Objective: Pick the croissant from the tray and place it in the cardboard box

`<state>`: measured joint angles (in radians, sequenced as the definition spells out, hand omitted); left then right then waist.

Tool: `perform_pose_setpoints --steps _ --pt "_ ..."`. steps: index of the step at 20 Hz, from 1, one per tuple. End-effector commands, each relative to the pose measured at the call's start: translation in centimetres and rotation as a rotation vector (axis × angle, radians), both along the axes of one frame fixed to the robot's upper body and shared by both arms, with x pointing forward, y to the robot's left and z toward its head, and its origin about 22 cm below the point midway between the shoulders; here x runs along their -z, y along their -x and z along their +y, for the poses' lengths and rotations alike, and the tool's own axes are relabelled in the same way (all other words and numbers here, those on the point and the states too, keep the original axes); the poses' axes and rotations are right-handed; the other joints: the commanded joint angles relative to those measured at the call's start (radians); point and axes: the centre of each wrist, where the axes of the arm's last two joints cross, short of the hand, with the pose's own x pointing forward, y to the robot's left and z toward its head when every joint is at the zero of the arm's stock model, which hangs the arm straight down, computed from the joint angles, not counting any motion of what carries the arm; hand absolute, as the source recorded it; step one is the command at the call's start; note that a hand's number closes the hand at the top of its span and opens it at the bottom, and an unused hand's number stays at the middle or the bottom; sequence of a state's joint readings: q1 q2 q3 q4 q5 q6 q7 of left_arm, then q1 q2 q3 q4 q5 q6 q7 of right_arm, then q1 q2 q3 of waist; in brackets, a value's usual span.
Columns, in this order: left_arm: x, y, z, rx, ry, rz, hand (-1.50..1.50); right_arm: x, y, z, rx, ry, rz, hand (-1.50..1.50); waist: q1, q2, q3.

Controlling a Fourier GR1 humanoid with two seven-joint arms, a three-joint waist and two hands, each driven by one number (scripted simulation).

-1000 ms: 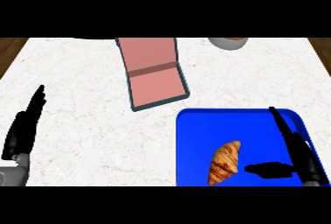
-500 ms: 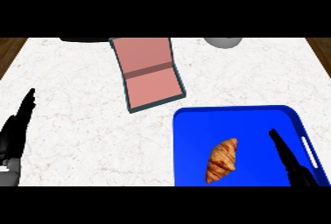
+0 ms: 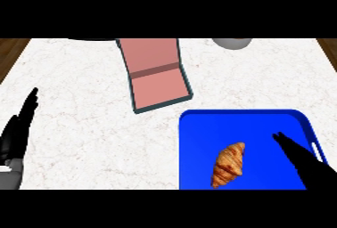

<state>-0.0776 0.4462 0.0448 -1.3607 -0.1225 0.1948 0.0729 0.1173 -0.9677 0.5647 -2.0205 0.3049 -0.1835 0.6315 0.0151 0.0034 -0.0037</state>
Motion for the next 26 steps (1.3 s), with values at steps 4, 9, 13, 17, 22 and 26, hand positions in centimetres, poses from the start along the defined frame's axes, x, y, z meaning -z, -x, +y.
perform_pose_setpoints --steps 4,9,13,17,22,26 --pt "-0.5 -1.0 -0.2 0.005 0.007 -0.004 0.0 -2.1 -3.0 2.4 -0.026 0.21 0.291 -1.5 0.026 0.006 0.001" --pt "0.6 -1.0 -1.1 0.019 0.003 -0.018 0.0 -2.8 -7.6 6.4 -0.045 0.196 0.386 -1.5 0.018 0.003 0.002" --pt "0.0 -1.0 -2.1 -0.005 -0.002 0.0 0.0 -0.3 -7.9 6.7 -0.029 0.233 0.435 -1.5 -0.002 -0.002 0.004" --pt "0.1 0.1 1.0 -0.007 0.002 -0.007 0.0 0.0 -8.7 8.0 -0.038 0.26 0.441 -1.5 -0.005 -0.003 0.003" --pt "1.6 0.5 -0.8 -0.007 0.021 0.014 0.0 1.6 -9.1 7.7 -0.048 0.251 0.472 -1.5 -0.012 -0.004 0.003" --pt "-0.9 -1.2 -0.6 -0.013 0.003 -0.001 0.0 0.8 -9.3 8.6 -0.053 0.209 0.451 -1.5 -0.014 -0.004 0.004"
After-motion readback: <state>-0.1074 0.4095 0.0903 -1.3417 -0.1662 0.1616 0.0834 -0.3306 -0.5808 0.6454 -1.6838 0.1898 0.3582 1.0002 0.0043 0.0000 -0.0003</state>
